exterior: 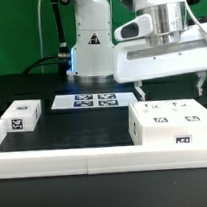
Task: Assemble cabinet
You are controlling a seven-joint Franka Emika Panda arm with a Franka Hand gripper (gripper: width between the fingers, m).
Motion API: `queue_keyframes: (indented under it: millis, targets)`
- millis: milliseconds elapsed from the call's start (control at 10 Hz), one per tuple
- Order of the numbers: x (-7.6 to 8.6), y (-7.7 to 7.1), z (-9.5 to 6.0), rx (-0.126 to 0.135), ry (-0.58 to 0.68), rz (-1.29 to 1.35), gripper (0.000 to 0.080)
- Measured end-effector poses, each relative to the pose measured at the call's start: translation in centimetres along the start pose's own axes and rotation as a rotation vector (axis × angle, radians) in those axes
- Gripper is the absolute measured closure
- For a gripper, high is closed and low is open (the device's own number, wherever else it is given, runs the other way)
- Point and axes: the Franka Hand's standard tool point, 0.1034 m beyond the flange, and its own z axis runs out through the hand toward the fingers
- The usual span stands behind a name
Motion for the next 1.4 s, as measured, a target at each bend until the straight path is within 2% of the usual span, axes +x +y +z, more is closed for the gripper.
queue_keyframes:
  millis: [300,500,1000,1100,1300,1400]
  targets:
    - [-0.1,-0.2,0.6,-0.034,0.024,-0.032,0.0002]
    - [0.2,1.3,1.2,-0.050,0.032,-0.048,0.0002]
    - [0.0,1.1,1.3,-0.050,0.030,-0.055,0.0002]
    - [-0.1,1.5,1.9,-0.054,0.039,-0.054,0.0002]
    - [0.7,1.9,2.0,-0.053,0.094,-0.054,0.0002]
    - [0.5,2.3,2.8,-0.058,0.100,-0.051,0.0002]
